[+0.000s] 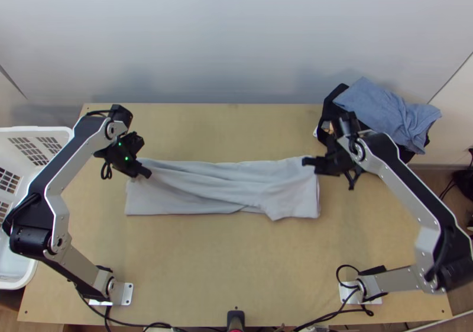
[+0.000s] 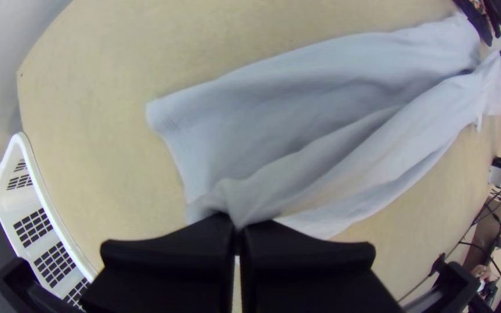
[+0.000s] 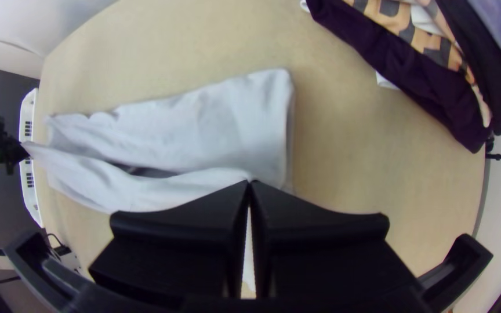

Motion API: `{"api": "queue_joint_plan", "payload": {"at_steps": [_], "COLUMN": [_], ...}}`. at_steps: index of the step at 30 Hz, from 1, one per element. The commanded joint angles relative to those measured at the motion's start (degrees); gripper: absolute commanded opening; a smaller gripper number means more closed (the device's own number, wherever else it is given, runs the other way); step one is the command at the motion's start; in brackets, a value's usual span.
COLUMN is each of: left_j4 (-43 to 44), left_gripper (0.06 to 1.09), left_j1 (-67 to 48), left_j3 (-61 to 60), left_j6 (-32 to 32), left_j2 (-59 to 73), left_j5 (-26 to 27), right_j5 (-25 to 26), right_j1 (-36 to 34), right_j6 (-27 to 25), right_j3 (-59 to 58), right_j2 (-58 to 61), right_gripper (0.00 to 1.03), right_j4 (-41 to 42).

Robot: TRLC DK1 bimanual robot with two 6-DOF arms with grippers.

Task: Fold the t-shirt

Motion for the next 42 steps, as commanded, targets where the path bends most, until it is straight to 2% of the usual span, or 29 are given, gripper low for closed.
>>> {"api": "queue_joint_plan", "payload": {"at_steps": [1,8,11,12,13,14,15,16,17,18,20,23,26,29,30,31,33,39,42], "left_j4": [0.1,1.6,4.9,6.7,8.9,9.4,9.4,9.6,9.7,11.7,18.2,18.9,19.4,19.9,20.2,20.1,19.9,22.0,25.4], "left_gripper": [0.1,0.1,0.1,0.19,0.38,0.59,0.86,1.07,1.05,1.05,1.05,1.05,1.05,1.03,1.03,1.03,1.03,1.03,1.03], "left_j1": [0.1,2.3,3.6,4.1,4.8,5.3,5.8,6.3,6.6,7.0,9.2,13.6,20.7,27.9,29.2,29.7,30.5,31.0,29.6], "left_j3": [4.5,3.4,0.3,-1.1,-2.0,-2.5,-3.0,-2.9,-3.1,-4.7,-7.4,-6.0,-6.5,-8.9,-9.8,-11.0,-13.0,-19.3,-22.1], "left_j6": [-0.9,-2.1,-2.6,-3.2,-4.2,-4.8,-5.2,-6.3,-7.2,-7.2,-9.7,-13.3,-15.6,-16.6,-16.4,-15.6,-13.6,-9.3,-8.8], "left_j2": [2.4,5.1,4.7,4.1,4.0,4.2,4.8,6.2,6.7,5.7,3.4,2.4,-0.8,-2.6,-2.5,-2.2,-1.5,-0.5,-0.2], "left_j5": [0.0,0.1,0.1,0.0,0.0,0.2,0.9,1.4,1.6,3.1,4.5,9.2,22.6,40.6,43.4,44.1,44.1,46.6,46.7], "right_j5": [2.7,5.6,6.7,7.3,8.5,9.8,11.3,13.1,14.6,16.5,19.5,20.6,20.6,20.1,19.7,18.6,12.8,-20.7,-27.8], "right_j1": [-0.6,-0.6,-0.3,-0.2,0.0,0.3,0.6,1.0,1.2,1.5,1.8,1.6,1.1,0.3,0.3,0.3,0.1,-10.3,-13.3], "right_j6": [-0.2,-0.2,-0.2,-0.1,0.0,0.2,0.4,0.5,0.6,0.6,0.6,0.5,0.6,1.4,2.0,2.6,5.8,15.9,16.1], "right_j3": [5.9,8.7,8.4,8.0,8.0,7.8,7.6,7.2,6.7,6.4,5.6,4.9,2.8,-2.0,-3.9,-5.6,-7.6,-7.5,-7.2], "right_j2": [7.6,13.8,14.3,14.2,14.0,13.6,12.6,11.4,9.9,8.2,4.1,-2.4,-8.7,-13.4,-14.8,-16.2,-18.7,-19.6,-19.2], "right_gripper": [0.03,0.03,0.03,0.03,0.07,0.24,0.45,0.63,0.77,0.87,0.91,0.98,0.98,0.98,0.98,0.98,0.98,0.98,0.98], "right_j4": [6.8,10.0,10.9,11.4,11.5,11.5,11.9,12.3,13.1,14.0,15.7,16.7,16.7,16.1,15.4,14.9,13.1,8.5,8.4]}}
